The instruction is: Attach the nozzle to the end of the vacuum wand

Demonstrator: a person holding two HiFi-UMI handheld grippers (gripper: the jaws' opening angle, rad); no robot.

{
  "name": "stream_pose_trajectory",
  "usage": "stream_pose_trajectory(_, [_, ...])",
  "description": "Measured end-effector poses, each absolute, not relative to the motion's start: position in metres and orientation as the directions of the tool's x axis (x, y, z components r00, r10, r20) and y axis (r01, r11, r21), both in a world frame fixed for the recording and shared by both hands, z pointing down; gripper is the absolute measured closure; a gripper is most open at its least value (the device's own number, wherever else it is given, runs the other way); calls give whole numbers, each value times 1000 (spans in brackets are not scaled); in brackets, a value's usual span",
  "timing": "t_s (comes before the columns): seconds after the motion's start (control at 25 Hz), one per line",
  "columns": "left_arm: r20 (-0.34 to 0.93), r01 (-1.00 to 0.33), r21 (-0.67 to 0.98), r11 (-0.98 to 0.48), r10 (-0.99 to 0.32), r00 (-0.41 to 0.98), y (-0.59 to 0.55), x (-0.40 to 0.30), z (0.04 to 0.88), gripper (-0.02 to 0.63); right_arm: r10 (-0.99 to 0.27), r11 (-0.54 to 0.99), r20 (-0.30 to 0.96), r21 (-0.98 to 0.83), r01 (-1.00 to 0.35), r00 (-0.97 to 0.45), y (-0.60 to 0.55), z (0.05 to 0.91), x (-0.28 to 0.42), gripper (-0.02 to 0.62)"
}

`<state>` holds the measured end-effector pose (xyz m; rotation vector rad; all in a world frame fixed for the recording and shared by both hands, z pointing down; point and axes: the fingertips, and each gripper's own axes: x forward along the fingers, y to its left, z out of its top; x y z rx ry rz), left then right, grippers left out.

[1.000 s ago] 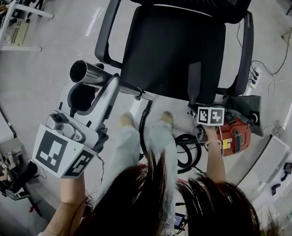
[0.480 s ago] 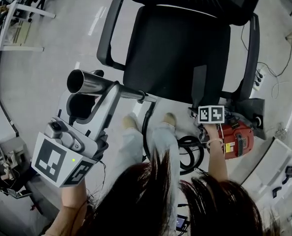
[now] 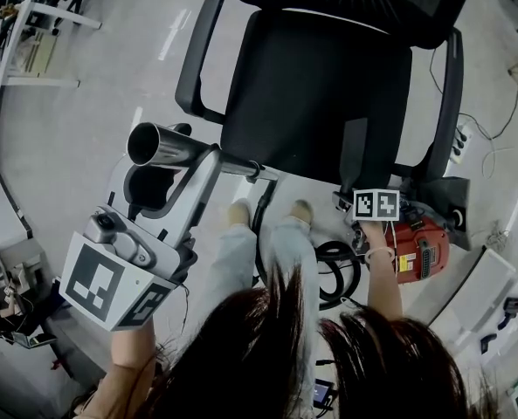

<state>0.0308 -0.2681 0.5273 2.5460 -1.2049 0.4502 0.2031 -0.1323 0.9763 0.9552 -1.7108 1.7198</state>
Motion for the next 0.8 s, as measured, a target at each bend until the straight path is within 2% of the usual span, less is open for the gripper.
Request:
stream_pose_trajectory(0.52, [331, -765, 149, -627, -697, 636, -257, 40, 515, 446, -192, -126, 766, -639, -759, -613, -123, 950, 209, 414])
stream_pose_trajectory(0.8, [395, -749, 112, -653, -663, 636, -243, 37, 518, 446, -233, -130, 766, -634, -762, -599, -116, 920, 206, 413])
